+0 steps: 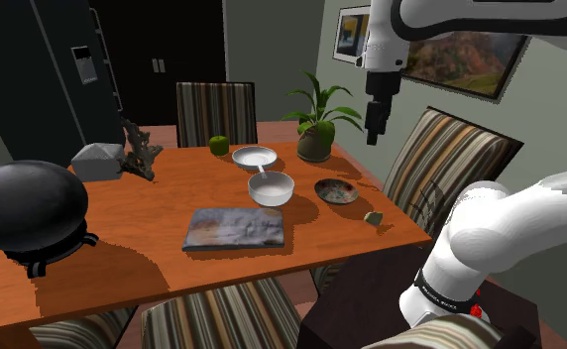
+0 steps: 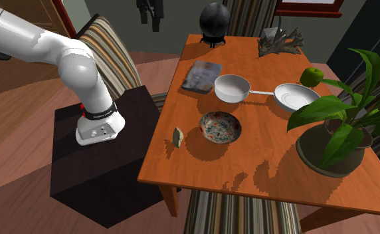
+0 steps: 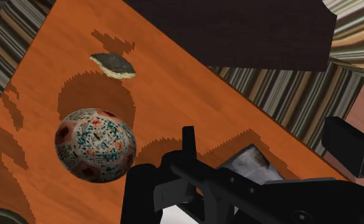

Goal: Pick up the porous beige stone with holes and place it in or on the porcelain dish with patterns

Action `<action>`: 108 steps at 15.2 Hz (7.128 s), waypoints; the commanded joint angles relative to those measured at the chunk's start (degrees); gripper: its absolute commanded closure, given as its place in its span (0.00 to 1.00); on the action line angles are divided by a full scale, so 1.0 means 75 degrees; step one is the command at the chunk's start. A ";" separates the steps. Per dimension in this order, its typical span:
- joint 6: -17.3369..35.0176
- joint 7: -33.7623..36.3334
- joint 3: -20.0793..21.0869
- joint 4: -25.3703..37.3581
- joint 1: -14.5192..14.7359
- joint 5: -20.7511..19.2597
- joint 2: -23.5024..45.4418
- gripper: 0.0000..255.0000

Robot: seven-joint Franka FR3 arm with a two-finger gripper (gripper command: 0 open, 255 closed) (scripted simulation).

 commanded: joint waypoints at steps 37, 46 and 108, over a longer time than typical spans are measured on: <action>0.8177 -0.5680 -0.5490 -0.4243 -0.0328 -0.3783 0.2328 0.00; 0.9476 -1.3143 -0.8436 -0.2911 0.3718 0.4261 0.7189 0.00; 0.6336 -1.1811 -0.6974 0.1293 0.2777 0.4551 0.8947 1.00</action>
